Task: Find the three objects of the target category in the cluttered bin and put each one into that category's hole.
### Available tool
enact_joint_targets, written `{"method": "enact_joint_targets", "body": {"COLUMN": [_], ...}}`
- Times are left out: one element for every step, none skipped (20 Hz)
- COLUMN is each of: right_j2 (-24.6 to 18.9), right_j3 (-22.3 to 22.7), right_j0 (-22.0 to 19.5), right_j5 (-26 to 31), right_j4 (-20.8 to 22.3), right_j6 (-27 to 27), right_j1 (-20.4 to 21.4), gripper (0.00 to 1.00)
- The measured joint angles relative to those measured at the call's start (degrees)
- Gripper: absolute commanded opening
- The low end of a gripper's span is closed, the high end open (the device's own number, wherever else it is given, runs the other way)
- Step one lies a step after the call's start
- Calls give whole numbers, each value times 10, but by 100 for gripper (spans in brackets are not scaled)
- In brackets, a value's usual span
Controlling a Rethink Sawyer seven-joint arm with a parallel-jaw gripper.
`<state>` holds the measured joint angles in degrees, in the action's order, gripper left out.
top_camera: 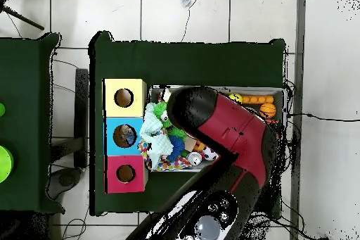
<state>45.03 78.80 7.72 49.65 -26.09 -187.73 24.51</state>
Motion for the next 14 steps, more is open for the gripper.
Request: {"method": "enact_joint_targets", "body": {"right_j2": [-7,-13,-19,-26,-29,-36,-39,-43,-47,-50,-52,-55,-59,-65], "right_j3": [0,1,1,2,2,4,6,9,11,14,15,17,19,23], "right_j0": [-2,-5,-7,-9,-10,-13,-14,-15,-16,-17,-17,-18,-19,-21], "right_j5": [-1,-3,-6,-10,-14,-25,-32,-44,-54,-63,-69,-75,-85,-101], "right_j4": [0,0,0,0,0,0,0,0,0,0,0,0,0,0], "right_j6": [0,0,0,0,0,0,0,0,0,0,0,0,0,0], "right_j1": [2,4,5,6,7,6,7,7,7,7,7,7,7,8], "gripper": [0,0,0,0,0,0,0,0,0,0,0,0,0,0]}}
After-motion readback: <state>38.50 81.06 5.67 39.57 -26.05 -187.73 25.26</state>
